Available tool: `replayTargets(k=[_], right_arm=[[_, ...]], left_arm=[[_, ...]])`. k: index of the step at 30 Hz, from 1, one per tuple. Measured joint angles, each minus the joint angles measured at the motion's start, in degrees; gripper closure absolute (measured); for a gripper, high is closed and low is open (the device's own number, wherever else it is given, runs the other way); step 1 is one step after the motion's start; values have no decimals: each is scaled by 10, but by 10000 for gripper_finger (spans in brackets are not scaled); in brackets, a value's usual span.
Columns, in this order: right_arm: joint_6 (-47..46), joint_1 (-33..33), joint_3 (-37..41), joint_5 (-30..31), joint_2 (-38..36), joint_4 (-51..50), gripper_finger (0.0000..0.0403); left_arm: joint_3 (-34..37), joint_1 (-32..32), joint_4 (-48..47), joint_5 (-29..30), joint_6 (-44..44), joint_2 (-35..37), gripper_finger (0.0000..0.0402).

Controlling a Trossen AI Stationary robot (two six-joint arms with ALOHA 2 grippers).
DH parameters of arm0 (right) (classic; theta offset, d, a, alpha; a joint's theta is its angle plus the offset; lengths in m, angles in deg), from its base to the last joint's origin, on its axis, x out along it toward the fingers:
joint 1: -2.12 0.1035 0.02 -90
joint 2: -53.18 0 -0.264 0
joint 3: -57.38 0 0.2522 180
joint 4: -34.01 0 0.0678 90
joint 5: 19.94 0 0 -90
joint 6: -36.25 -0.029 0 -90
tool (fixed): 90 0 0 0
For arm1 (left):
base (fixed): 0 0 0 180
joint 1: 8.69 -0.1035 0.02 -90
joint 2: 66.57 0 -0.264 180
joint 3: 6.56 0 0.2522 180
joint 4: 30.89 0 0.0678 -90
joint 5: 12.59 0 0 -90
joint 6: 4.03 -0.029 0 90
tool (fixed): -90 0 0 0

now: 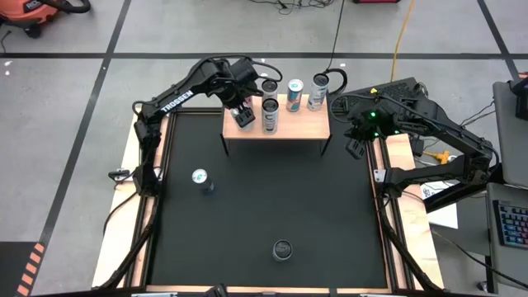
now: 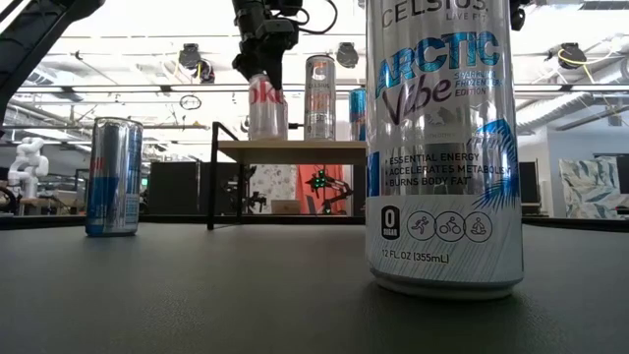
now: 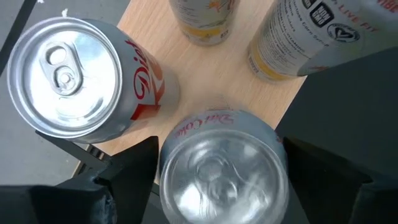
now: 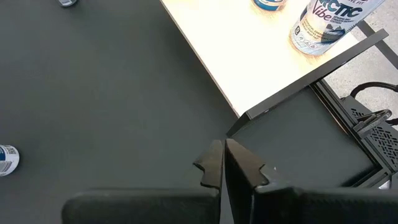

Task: Place canned beverage on shelf
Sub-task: Put the red and silver soda can aligned with the other red and silver soda can on the shelf

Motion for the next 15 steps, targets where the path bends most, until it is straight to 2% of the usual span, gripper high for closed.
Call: replayTargets(k=[6,15], right_arm=[[0,0,0,0,0,0,403],[0,0,0,0,0,0,403]], left_arm=[[-1,-1,1,10,0,0,31],[-1,-1,-1,13,0,0,27]])
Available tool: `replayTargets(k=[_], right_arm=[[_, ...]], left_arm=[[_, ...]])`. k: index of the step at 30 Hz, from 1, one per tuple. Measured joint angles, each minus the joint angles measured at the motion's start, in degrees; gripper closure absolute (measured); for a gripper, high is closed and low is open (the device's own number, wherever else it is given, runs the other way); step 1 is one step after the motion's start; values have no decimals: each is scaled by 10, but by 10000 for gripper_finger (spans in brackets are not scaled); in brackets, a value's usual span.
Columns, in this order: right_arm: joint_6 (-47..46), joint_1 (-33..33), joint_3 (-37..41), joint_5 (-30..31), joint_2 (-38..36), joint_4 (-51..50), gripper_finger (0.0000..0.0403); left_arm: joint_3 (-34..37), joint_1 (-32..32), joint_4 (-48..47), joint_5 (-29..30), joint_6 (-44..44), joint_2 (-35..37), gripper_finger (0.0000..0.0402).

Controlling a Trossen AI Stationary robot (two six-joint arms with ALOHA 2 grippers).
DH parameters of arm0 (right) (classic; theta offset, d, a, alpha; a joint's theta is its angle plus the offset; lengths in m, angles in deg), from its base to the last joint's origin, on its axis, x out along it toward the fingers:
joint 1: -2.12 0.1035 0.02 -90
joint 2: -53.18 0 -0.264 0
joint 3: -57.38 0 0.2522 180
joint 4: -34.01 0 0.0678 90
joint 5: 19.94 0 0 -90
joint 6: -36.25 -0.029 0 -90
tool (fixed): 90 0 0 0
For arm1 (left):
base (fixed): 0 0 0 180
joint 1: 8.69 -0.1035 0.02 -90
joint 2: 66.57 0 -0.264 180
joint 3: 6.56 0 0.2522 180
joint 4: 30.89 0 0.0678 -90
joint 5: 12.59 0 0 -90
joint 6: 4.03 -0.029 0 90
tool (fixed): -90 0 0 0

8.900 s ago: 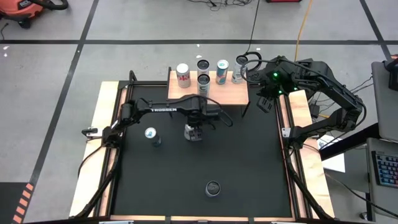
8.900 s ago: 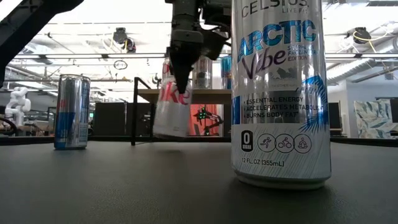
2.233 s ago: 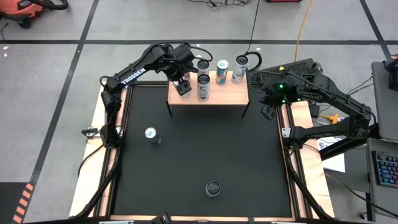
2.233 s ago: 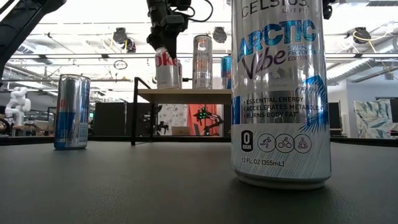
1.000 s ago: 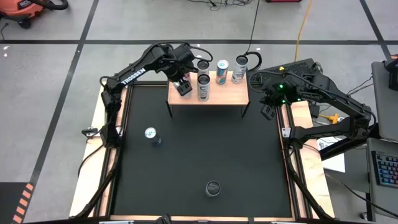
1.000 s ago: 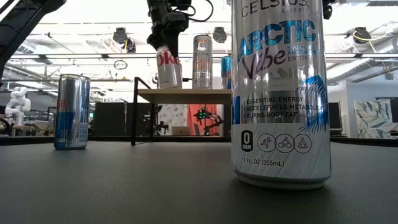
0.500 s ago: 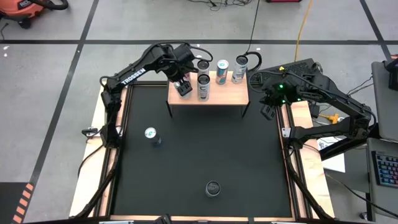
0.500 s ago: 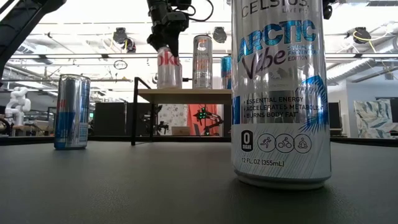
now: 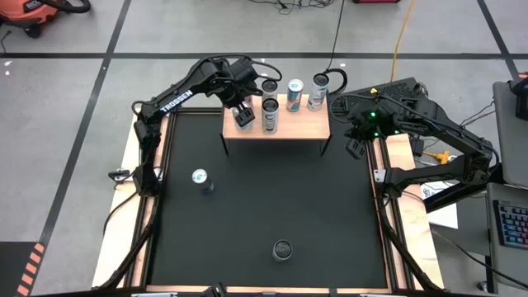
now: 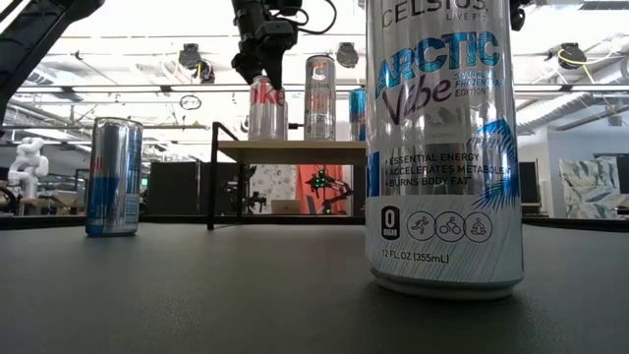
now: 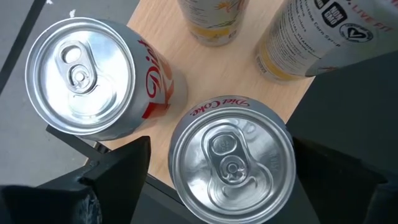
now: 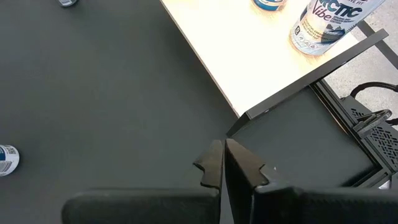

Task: Place canned beverage on shelf
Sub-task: Put the red and silver soda can aligned with the other red and silver soda can on the shelf, then put the blue soda can aligned with the other blue soda can on the shelf

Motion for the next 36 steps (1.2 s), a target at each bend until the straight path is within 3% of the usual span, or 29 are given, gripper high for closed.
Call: replayTargets(k=[30,36], right_arm=[[0,0,0,0,0,0,403],[0,0,0,0,0,0,403]], left_arm=[[-41,13,-15,3,1,4,26],[-44,21,-32,-20,-2,35,26]])
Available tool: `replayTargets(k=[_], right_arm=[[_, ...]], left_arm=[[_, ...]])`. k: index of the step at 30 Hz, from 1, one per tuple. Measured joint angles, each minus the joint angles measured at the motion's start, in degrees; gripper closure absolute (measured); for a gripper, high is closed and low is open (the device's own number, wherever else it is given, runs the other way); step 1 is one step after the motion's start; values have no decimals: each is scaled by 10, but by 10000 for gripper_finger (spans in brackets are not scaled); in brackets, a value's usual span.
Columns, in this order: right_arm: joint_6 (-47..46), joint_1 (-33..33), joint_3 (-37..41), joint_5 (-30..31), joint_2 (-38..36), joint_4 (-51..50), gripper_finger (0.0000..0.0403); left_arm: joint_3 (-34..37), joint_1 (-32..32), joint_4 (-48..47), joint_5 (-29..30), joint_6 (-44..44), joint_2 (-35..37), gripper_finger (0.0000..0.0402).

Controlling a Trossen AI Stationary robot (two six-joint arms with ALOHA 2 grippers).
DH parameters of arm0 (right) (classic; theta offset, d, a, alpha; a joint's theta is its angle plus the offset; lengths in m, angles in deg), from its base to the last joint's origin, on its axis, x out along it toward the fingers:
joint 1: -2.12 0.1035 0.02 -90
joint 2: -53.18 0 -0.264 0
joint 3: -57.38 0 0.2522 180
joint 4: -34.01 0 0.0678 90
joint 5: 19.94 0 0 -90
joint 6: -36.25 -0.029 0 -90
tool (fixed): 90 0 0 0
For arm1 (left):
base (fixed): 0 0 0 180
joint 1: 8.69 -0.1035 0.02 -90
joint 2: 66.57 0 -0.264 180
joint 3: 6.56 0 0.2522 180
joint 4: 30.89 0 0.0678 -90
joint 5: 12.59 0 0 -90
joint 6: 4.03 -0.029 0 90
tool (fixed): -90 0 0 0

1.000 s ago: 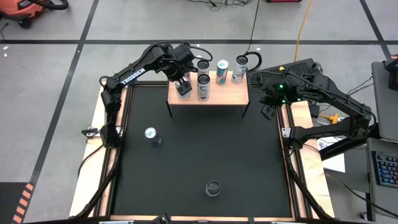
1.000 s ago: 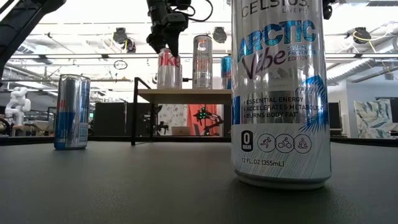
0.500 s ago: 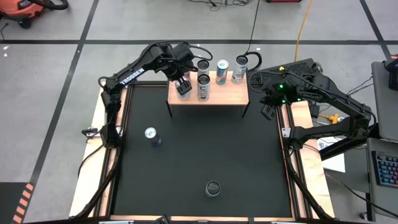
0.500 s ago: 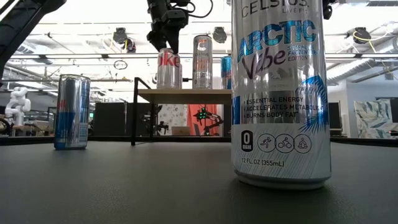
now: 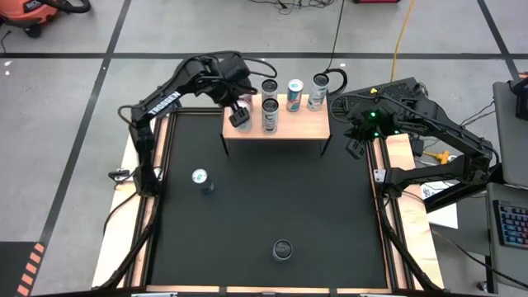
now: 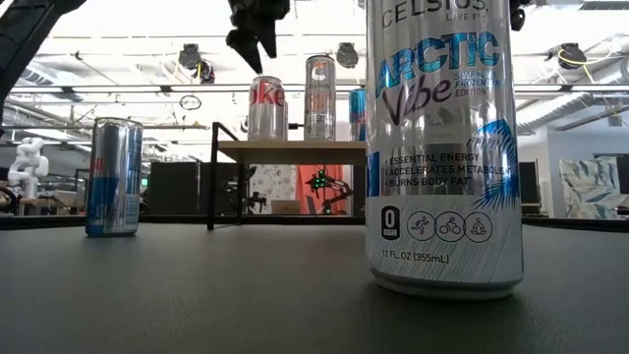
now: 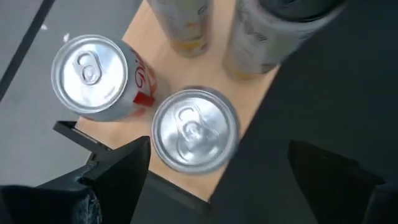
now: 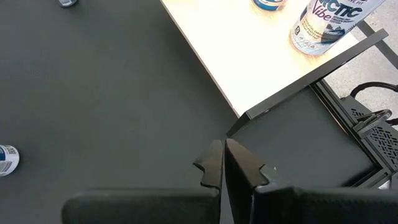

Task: Place canned beverage on shelf
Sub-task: Put the blue soda can aligned with the other blue soda can on the shelf

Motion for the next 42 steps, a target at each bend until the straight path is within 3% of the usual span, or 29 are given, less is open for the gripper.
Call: replayTargets(k=[14,31,42], right_arm=[[0,0,0,0,0,0,403],[0,0,0,0,0,0,403],[0,0,0,-1,0,59,403]], left_arm=[[0,29,0,-11,10,106,26],[0,55,-1,-11,16,112,26],[0,55,-1,-11,12,112,26]])
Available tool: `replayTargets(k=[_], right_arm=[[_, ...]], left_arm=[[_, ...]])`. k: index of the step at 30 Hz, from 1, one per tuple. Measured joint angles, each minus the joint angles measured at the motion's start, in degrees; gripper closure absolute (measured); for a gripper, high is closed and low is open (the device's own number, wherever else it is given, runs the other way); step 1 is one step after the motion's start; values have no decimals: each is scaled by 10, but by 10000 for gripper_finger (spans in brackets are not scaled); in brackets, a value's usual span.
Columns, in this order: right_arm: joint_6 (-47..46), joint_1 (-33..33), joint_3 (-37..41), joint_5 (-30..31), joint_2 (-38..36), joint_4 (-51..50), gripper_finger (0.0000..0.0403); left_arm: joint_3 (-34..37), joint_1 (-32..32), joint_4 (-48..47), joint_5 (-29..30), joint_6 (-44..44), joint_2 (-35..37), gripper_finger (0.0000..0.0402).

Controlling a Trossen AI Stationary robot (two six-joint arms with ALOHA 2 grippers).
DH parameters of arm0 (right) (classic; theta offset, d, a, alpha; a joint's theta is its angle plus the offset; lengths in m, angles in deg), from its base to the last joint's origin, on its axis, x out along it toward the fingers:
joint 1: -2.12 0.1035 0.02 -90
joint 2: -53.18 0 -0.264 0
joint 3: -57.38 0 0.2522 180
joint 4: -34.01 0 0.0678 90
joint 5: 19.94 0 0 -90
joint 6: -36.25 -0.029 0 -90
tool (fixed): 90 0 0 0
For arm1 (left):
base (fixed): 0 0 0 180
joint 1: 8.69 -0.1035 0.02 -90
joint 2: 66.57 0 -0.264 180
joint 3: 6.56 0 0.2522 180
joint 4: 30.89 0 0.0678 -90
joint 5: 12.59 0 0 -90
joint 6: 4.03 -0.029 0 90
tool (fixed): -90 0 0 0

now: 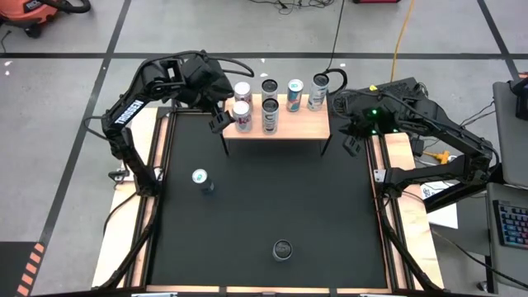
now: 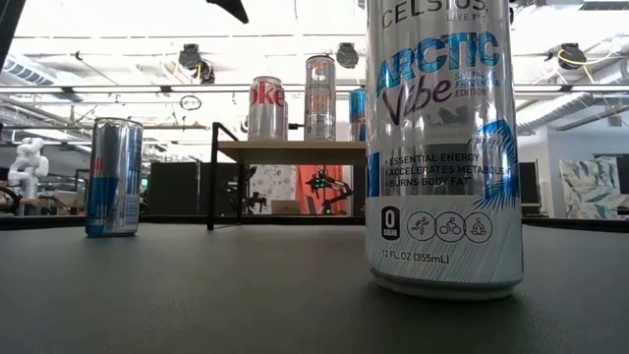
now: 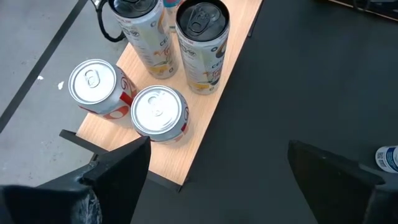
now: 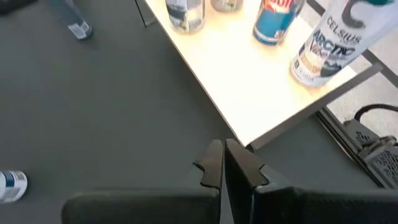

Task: Place canned beverage on shelf
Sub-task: Put the blue soda can aligned with the other blue soda can on the shelf

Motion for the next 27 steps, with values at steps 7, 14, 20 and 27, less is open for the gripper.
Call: replayTargets(k=[7,14,20,27], right_arm=[[0,0,0,0,0,14,403],[0,0,0,0,0,14,403],[-22,0,0,0,0,14,403],[-30,0,0,0,0,14,403]], left_arm=[[0,0,0,0,0,0,26],[0,23,0,0,1,0,26],[0,35,0,0,5,-3,26],[0,49,9,1,5,-9,26]])
